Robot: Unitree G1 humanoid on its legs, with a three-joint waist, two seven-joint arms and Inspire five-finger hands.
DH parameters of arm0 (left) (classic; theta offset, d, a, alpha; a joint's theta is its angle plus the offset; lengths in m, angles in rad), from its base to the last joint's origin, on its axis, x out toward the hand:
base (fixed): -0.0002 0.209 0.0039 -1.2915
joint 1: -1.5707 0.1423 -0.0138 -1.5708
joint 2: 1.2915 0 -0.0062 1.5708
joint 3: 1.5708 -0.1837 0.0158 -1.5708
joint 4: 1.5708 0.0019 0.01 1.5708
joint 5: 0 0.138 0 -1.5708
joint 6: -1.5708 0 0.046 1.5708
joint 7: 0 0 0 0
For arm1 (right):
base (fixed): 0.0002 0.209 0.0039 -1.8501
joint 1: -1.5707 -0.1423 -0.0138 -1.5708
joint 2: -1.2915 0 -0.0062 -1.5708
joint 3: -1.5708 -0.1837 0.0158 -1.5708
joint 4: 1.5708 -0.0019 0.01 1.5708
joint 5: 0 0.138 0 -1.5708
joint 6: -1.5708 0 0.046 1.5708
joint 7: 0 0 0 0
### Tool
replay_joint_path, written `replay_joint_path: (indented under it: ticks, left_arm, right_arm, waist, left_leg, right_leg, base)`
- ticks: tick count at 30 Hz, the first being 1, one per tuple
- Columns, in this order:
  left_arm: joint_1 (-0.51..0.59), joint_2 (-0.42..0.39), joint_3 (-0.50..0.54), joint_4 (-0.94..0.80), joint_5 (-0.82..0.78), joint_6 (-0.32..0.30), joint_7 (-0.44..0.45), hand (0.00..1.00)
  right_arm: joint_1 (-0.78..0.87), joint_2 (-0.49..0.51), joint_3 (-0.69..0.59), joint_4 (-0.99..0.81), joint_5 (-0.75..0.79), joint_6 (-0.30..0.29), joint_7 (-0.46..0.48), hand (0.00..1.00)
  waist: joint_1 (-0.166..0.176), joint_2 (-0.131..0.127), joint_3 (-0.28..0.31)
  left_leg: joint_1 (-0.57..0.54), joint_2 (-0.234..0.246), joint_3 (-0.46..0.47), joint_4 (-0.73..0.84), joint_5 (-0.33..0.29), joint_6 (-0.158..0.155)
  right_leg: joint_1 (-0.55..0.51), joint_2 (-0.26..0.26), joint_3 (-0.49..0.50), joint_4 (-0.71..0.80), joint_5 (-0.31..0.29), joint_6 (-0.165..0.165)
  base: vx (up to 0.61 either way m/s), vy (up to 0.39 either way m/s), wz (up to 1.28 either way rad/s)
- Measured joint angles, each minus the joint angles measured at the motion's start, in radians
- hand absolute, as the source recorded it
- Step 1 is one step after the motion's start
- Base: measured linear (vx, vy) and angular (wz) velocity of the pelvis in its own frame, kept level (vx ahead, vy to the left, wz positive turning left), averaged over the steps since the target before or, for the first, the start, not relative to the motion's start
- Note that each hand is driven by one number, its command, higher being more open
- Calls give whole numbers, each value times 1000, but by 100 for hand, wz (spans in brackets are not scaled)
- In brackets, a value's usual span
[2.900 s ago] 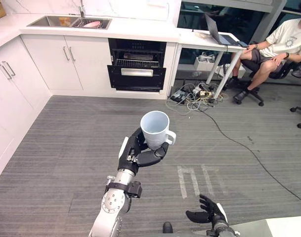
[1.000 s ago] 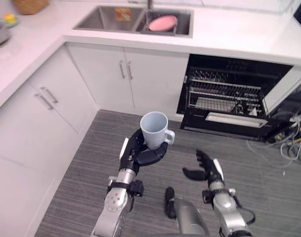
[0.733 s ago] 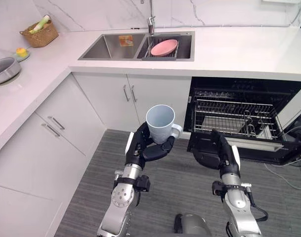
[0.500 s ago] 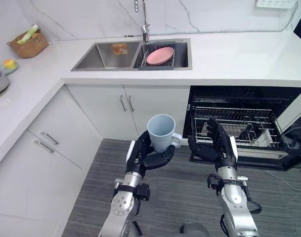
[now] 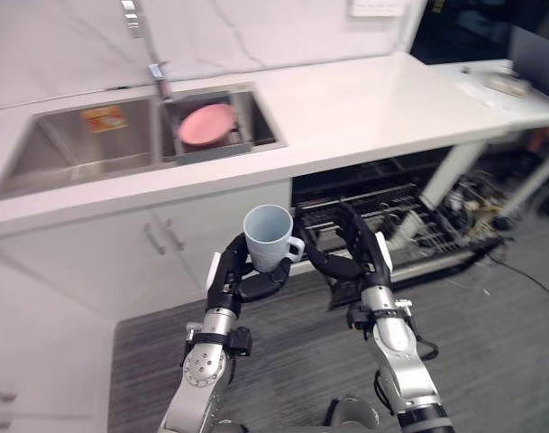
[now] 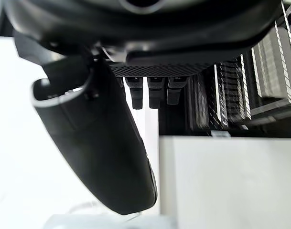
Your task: Walk over to the sink, pick up the cup, carry it to the dishwasher, place the cup inside the dishwasher, then close the dishwasher door
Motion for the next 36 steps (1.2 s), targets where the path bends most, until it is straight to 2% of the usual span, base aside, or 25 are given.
replay_joint_path:
  ticks: [2, 4, 7, 8, 9, 10, 11, 12, 13, 14, 15, 16, 18, 20, 23, 26, 36]
  left_arm:
    - [-12, -16, -9, 3, 1, 0, 0, 30]
    - [-42, -27, -22, 34, 1, 0, -1, 30]
    - [-67, -29, -6, 77, 1, -1, 7, 30]
    - [-69, -31, 17, 78, 1, -1, 15, 30]
    - [-73, -28, 31, 84, 1, -2, 24, 30]
    - [-79, -29, 34, 89, 1, -2, 31, 30]
    - [-86, -33, 36, 101, 1, -2, 42, 30]
    - [-88, -34, 39, 109, 1, -2, 47, 30]
    - [-87, -34, 39, 113, 1, -2, 50, 30]
    - [-87, -36, 46, 117, 1, -2, 53, 30]
    - [-88, -38, 49, 117, 1, -2, 58, 30]
    - [-89, -41, 53, 128, 1, -6, 69, 30]
    - [-144, -24, 55, 184, 1, -5, 76, 30]
    - [-164, -20, 56, 194, 1, -4, 83, 30]
    - [-170, -16, 74, 193, 1, -4, 88, 30]
    - [-178, -7, 80, 193, 1, -4, 90, 30]
    - [-176, -22, 2, 142, 4, -4, 40, 30]
  right_arm:
    - [12, -21, -5, 0, 0, 1, 2, 90]
    - [31, -40, -20, 0, 1, 3, 6, 90]
    - [43, -53, -19, -38, 22, 2, 22, 90]
    - [44, -59, -9, -70, 42, 2, 32, 90]
    - [44, -55, 1, -91, 60, 0, 39, 90]
    - [44, -55, 3, -101, 74, 0, 42, 90]
    - [42, -56, 3, -109, 92, -1, 45, 90]
    - [40, -58, 11, -110, 115, -2, 51, 90]
    - [40, -61, 20, -110, 128, -1, 54, 90]
    - [40, -66, 39, -110, 141, -2, 68, 90]
    - [41, -72, 53, -110, 155, -2, 74, 90]
    - [45, -83, 74, -103, 168, 0, 88, 90]
    - [65, -83, 100, -114, 196, 1, 122, 90]
    - [64, -78, 106, -114, 206, 1, 143, 90]
    - [64, -71, 130, -117, 209, 1, 167, 90]
    - [59, -73, 149, -148, 209, 1, 178, 90]
    - [11, -73, 160, -135, 186, 3, 144, 90]
  waist:
    - [-11, 12, -2]
    - [-20, 13, -1]
    - [-20, 33, 6]
    - [-17, 52, 6]
    - [-15, 49, 10]
    - [-12, 51, 9]
    - [-2, 48, 9]
    - [10, 44, 12]
    - [14, 42, 13]
    - [14, 52, 7]
    - [12, 57, 4]
    - [15, 57, -6]
    - [1, 22, -21]
    - [3, 14, -24]
    - [6, 16, -28]
    - [4, 17, -31]
    - [5, 16, -38]
  left_leg:
    - [8, 16, 1, 9, -11, -16]
    - [24, 44, 2, 51, -13, -19]
    - [11, 129, -5, 297, -12, -18]
    - [-26, 167, -43, 415, 8, -3]
    - [-62, 165, -104, 463, -28, -28]
    - [-74, 148, -131, 451, -59, -35]
    - [-102, 112, -178, 404, -103, -28]
    - [-130, 73, -230, 333, -120, -19]
    - [-143, 55, -261, 287, -119, -20]
    - [-156, 21, -323, 160, -88, -36]
    - [-154, 15, -344, 75, -32, -39]
    - [-139, 13, -351, 33, 89, -36]
    - [-95, -18, -331, -33, 99, -18]
    - [-66, -37, -314, -75, 106, -8]
    - [-6, -60, -295, -136, 111, -1]
    - [0, -68, -290, -169, 120, 2]
    - [11, -77, -281, -219, 135, 12]
  right_leg:
    - [7, 31, 13, -17, 0, 0]
    - [44, 63, 25, -50, -1, 2]
    - [107, 127, 100, -108, -2, 7]
    - [120, 152, 134, -128, -13, -10]
    - [129, 162, 169, -141, -12, -11]
    - [132, 162, 190, -144, -13, -12]
    - [134, 161, 233, -151, -13, -12]
    - [135, 160, 280, -154, -13, -10]
    - [135, 158, 301, -154, -12, -6]
    - [135, 159, 336, -151, -1, 25]
    - [134, 167, 353, -146, -2, 38]
    - [141, 177, 392, -147, -4, 57]
    - [166, 152, 407, -189, 12, 82]
    - [176, 141, 414, -210, 17, 90]
    - [216, 135, 433, -250, 26, 105]
    - [222, 134, 435, -288, 36, 116]
    - [258, 142, 429, -395, 92, 122]
  base:
    - [154, -57, -50]
    - [152, -52, -39]
    - [125, -67, -84]
    - [93, 14, -100]
    - [104, 30, -93]
    - [114, 36, -92]
    - [135, 63, -105]
    - [141, 87, -112]
    - [163, 147, -114]
    - [141, 147, -87]
    - [199, 199, -106]
    - [231, 181, -65]
    - [266, 203, -30]
    - [126, 118, -16]
    - [100, 93, -15]
    - [67, 37, -6]
    - [19, 26, -2]
